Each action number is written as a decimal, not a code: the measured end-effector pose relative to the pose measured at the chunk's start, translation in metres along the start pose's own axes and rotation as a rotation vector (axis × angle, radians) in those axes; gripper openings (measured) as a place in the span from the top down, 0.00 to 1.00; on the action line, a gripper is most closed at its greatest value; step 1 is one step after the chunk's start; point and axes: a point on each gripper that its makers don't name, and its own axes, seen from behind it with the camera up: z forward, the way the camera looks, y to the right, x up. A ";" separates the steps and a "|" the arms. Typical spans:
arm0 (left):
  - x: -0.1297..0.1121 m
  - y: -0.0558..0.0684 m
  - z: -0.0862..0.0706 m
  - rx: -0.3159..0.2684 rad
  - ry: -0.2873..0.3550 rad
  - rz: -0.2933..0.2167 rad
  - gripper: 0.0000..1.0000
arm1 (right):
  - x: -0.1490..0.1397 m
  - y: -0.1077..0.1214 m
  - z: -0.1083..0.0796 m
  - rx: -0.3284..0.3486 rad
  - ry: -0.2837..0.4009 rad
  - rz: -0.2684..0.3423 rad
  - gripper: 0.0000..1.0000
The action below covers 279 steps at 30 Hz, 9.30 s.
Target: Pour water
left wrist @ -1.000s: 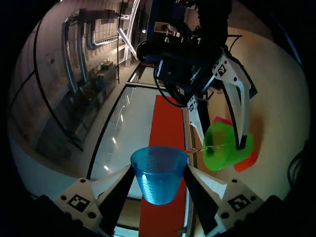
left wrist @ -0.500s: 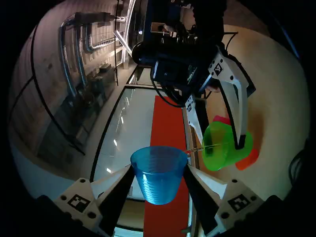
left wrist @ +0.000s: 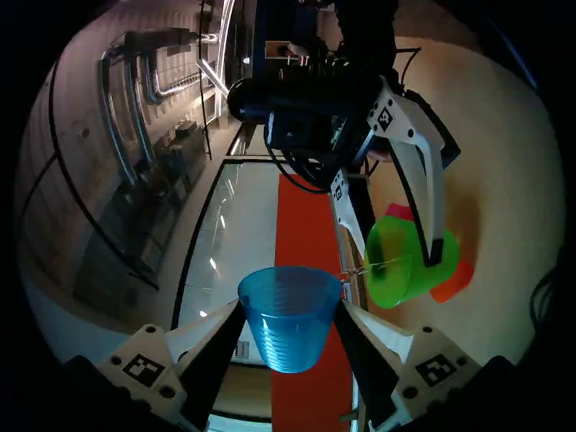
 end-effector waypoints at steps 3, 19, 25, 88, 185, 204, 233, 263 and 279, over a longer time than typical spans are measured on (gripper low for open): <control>0.000 0.001 0.000 0.000 -0.002 0.015 0.16 | 0.000 0.000 0.000 0.000 -0.001 0.000 0.09; 0.004 0.006 -0.004 0.009 -0.006 0.039 0.16 | 0.000 0.000 0.000 -0.002 0.001 -0.001 0.09; 0.005 0.006 -0.003 0.010 -0.005 0.039 0.16 | 0.001 0.001 0.000 -0.004 0.002 0.000 0.09; -0.037 0.020 -0.002 0.012 -0.049 -0.912 0.16 | 0.009 -0.001 -0.016 -0.024 0.026 -0.024 0.09; -0.037 0.199 -0.002 -0.370 -0.256 -1.375 0.15 | -0.073 0.024 -0.059 -0.027 -0.251 0.057 0.08; -0.032 0.252 -0.006 -0.518 -0.309 -1.312 0.14 | -0.116 0.032 -0.065 -0.022 -0.340 0.072 0.08; -0.038 0.303 -0.003 -0.647 -0.362 -1.292 0.14 | -0.185 0.042 -0.064 -0.002 -0.487 0.103 0.08; -0.036 0.321 0.001 -0.680 -0.358 -1.280 0.15 | -0.212 0.046 -0.065 -0.009 -0.536 0.100 0.06; -0.038 0.328 -0.003 -0.686 -0.370 -1.268 0.14 | -0.213 0.046 -0.065 -0.019 -0.542 0.107 0.05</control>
